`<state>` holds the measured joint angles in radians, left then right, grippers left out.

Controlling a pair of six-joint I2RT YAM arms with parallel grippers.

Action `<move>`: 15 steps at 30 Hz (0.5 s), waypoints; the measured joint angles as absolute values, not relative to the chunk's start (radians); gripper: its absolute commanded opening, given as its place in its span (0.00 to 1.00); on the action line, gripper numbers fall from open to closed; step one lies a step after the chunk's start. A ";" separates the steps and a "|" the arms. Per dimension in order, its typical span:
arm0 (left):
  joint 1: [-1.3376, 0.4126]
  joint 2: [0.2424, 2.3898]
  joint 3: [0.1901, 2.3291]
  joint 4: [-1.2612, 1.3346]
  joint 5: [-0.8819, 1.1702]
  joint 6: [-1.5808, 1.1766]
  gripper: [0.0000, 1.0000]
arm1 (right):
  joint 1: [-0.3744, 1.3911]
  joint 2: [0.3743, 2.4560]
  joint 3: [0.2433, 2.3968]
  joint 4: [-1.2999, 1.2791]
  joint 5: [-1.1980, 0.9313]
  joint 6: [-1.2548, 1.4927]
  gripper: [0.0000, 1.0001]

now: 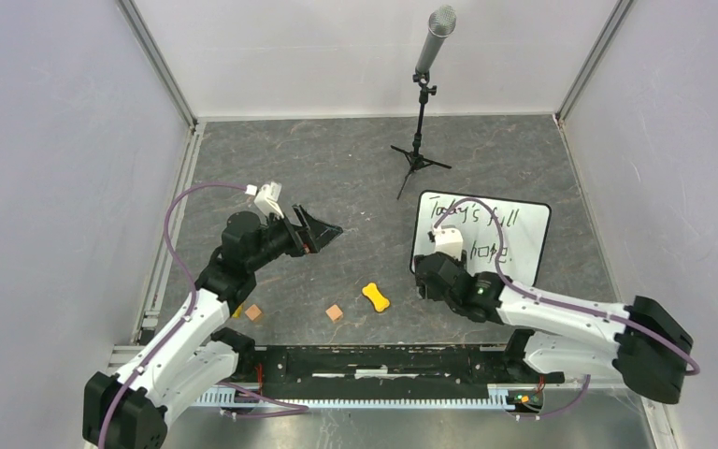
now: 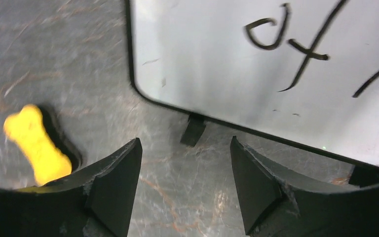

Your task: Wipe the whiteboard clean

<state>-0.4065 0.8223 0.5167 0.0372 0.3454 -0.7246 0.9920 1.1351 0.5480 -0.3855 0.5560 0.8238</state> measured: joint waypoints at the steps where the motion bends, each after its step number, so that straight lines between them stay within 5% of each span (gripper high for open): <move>1: -0.406 0.820 0.517 0.033 0.345 -0.725 1.00 | 1.003 1.110 0.541 -0.385 0.542 0.789 0.74; 8: -0.406 0.784 0.518 -0.008 0.337 -0.725 1.00 | 1.052 0.897 0.429 -0.282 0.245 0.405 0.79; 15: -0.406 0.769 0.531 -0.083 0.315 -0.724 1.00 | 1.110 1.055 0.486 -0.260 0.161 0.218 0.76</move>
